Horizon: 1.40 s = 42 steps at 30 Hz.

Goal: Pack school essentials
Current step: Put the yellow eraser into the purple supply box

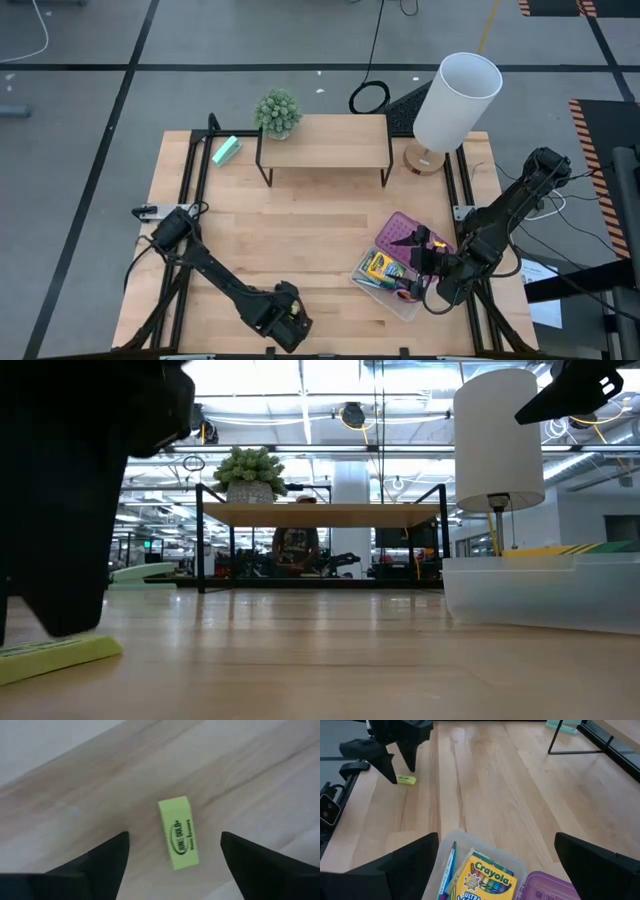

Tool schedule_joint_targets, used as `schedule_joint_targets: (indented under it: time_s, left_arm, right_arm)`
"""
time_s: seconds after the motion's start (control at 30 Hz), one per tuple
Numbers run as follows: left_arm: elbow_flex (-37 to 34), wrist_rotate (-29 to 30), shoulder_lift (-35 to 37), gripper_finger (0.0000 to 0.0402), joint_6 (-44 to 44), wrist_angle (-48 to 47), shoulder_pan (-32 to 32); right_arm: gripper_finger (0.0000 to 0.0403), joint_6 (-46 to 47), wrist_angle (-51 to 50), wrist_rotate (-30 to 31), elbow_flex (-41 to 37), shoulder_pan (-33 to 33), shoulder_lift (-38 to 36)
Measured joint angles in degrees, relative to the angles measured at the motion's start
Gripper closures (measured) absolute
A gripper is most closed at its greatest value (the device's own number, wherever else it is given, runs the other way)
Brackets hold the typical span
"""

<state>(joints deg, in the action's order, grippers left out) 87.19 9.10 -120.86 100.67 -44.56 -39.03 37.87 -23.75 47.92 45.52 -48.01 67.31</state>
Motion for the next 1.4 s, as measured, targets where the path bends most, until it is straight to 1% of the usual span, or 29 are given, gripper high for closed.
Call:
schedule_joint_targets:
  time_s: [0.13, 0.3, 0.47, 0.57, 0.67, 0.83, 0.97, 1.07, 1.23, 1.3, 1.4]
  left_arm:
    - [0.1, 0.0, -0.5, 0.0119, -0.1, 0.6, 0.2]
    - [0.1, -1.0, -1.2, 0.0162, -2.6, 0.8, 0.4]
    - [0.1, -1.5, -1.3, 0.019, -5.5, 0.4, 0.9]
    - [0.2, -2.1, -1.4, 0.0212, -8.7, -1.0, 1.4]
    - [0.2, -2.7, -1.4, 0.0242, -12.7, -3.0, 2.1]
    - [0.2, -3.1, -1.5, 0.0297, -19.8, -3.2, 3.3]
    - [0.1, -3.0, -1.5, 0.0327, -25.0, -2.7, 3.6]
    - [0.1, -2.7, -1.4, 0.0337, -26.1, -2.5, 3.7]
    - [-0.1, -1.8, -0.2, 0.034, -28.8, -2.0, 3.9]
    - [-0.3, 2.7, 0.1, 0.0341, -29.8, -2.3, 4.4]
    - [-0.4, 5.7, 1.2, 0.0342, -31.3, -2.3, 4.9]
  right_arm:
    - [0.0011, 0.0, 0.0, 0.0, 0.0, 0.0, 0.0]
    - [0.0011, 0.0, 0.1, 0.0, 0.0, 0.0, 0.0]
    - [0.0011, -0.2, 0.2, 0.0, 0.0, 0.0, 0.0]
    - [0.0011, -0.4, 0.2, 0.0, 0.0, 0.0, 0.0]
    - [0.0011, -0.5, 0.2, 0.0, 0.0, 0.0, 0.0]
    - [0.0011, -0.4, 0.6, 0.0, 0.0, 0.0, 0.0]
    - [0.0011, -0.8, 1.2, 0.0, 0.0, 0.0, 0.0]
    - [0.0011, -0.9, 1.3, 0.0, 0.0, 0.0, 0.0]
    - [0.0011, -0.8, 1.5, 0.0, 0.0, 0.0, 0.0]
    - [0.0011, -0.9, 2.0, 0.0, 0.0, 0.0, 0.0]
    - [0.0011, -1.0, 2.6, 0.0, 0.0, 0.0, 0.0]
